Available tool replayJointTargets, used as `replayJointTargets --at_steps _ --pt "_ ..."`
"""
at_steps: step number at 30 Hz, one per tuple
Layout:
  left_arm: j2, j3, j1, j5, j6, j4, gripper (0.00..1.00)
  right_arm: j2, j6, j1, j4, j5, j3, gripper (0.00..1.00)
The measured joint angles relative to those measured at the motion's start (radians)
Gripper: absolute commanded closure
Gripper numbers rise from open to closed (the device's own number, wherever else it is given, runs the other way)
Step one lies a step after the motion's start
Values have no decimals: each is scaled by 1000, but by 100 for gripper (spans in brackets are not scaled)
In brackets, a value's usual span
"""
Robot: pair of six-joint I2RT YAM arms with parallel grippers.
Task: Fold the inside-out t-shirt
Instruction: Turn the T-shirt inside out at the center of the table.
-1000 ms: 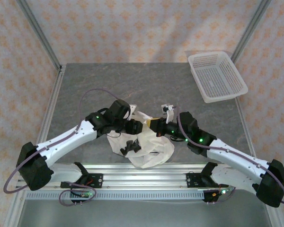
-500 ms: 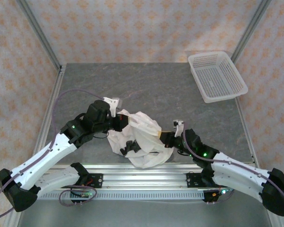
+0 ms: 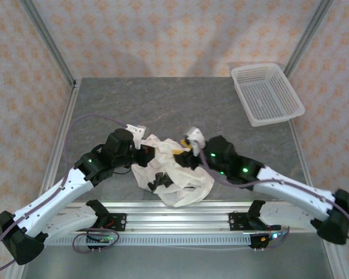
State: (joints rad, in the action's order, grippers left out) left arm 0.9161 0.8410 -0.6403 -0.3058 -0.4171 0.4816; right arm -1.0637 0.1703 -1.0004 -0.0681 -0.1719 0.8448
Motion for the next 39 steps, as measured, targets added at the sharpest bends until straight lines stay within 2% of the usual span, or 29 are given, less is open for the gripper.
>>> replayJointTargets --at_steps 3,7,15,19,24,28,32,35,39 --pt "0 0 0 -1 0 0 100 -145 103 -22 14 3 50 48" --pt "1 0 0 0 8 0 100 -256 183 -22 53 26 50 52" --pt "-7 0 -1 -1 19 0 100 -338 228 -22 108 26 76 48" --pt "-29 0 -1 -1 27 1 100 -366 225 -22 142 81 78 58" --pt "-50 1 -1 25 48 24 100 -363 212 -10 143 81 77 55" --pt "-74 1 -1 46 60 51 100 -305 178 40 139 93 39 52" --pt "-93 2 -1 57 66 54 100 -225 151 97 120 143 -18 52" --pt "-87 2 -1 57 72 54 100 -212 143 100 98 153 -21 54" --pt "-68 3 -1 57 76 54 100 -214 123 100 81 77 -21 45"
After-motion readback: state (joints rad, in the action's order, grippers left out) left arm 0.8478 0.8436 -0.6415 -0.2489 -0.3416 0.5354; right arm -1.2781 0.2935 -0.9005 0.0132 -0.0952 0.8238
